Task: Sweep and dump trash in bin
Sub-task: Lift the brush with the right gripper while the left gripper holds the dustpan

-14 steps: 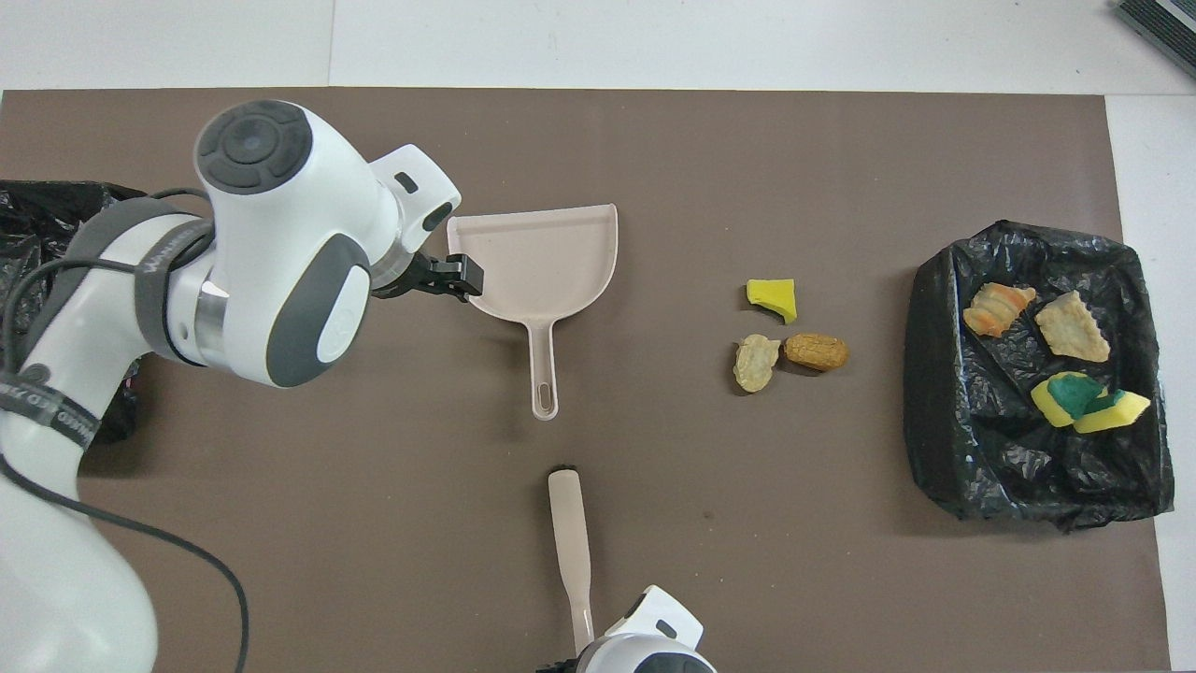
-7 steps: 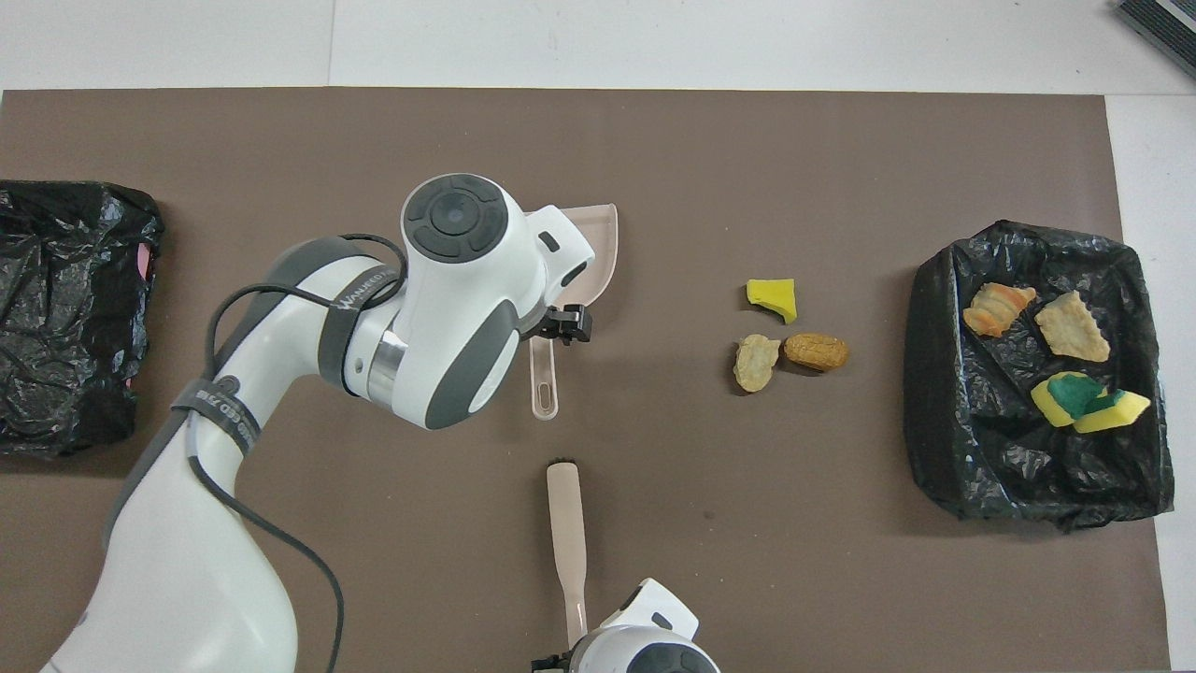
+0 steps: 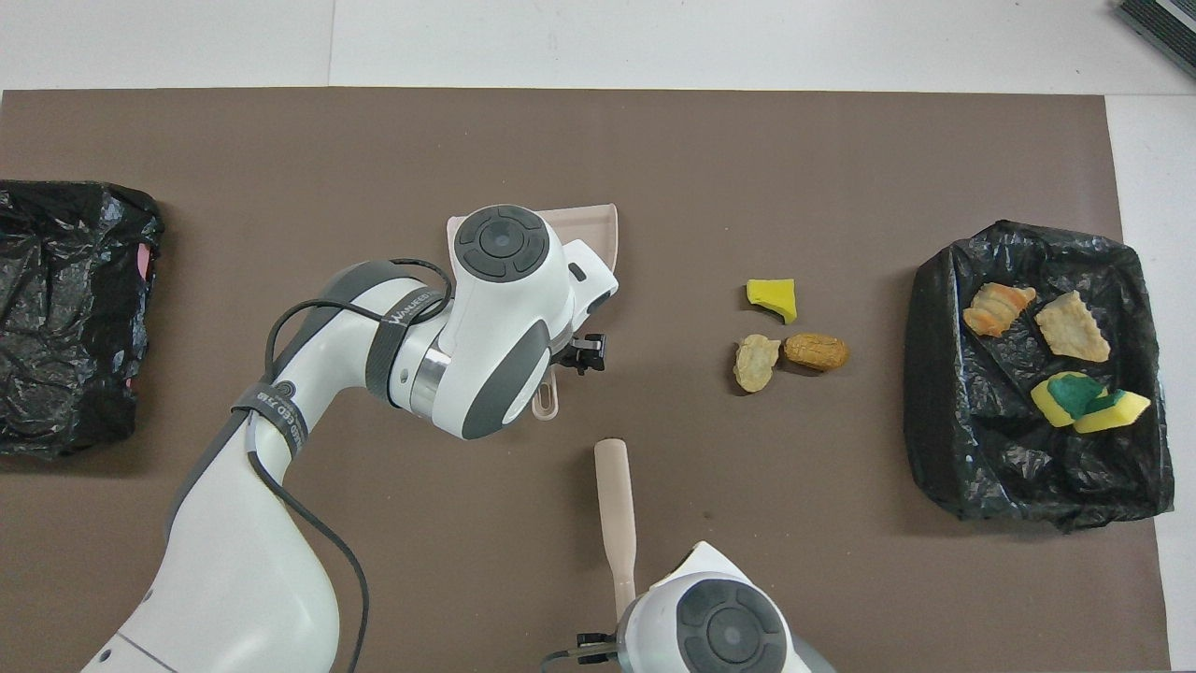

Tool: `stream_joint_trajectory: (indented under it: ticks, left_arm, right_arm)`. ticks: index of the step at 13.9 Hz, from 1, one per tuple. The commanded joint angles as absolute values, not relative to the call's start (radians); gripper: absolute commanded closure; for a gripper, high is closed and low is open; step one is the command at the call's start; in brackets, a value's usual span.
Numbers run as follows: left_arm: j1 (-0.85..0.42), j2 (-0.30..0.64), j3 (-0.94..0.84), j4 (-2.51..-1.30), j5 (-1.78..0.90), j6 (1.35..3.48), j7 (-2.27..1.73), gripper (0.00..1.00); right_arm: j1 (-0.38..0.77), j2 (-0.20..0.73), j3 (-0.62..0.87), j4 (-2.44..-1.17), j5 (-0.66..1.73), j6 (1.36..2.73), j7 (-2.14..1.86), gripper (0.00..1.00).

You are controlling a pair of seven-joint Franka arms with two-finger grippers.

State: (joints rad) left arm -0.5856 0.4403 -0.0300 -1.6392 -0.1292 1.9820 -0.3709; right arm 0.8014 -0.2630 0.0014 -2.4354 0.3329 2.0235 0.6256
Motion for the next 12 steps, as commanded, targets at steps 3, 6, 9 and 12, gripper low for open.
stream_joint_trajectory:
  ticks: [3,6,9,12]
  left_arm:
    - [-0.589,0.416,-0.014,-1.658,-0.152,1.959,-0.373,1.0]
    - [-0.56,0.397,-0.008,-1.625,-0.138,1.898,-0.356,1.0]
    - [-0.503,0.358,-0.005,-1.592,-0.135,1.801,-0.212,1.0]
    - [-0.473,0.354,-0.003,-1.574,-0.109,1.747,-0.063,1.0]
  right_arm:
    - [0.565,-0.387,0.002,-2.384,0.212,1.792,0.511,1.0]
    - [0.389,-0.38,0.006,-2.327,0.036,1.733,0.415,1.0]
    - [0.249,-0.354,0.008,-2.329,-0.106,1.785,0.226,1.0]
    - [0.161,-0.276,0.008,-2.329,-0.181,1.889,0.097,1.0]
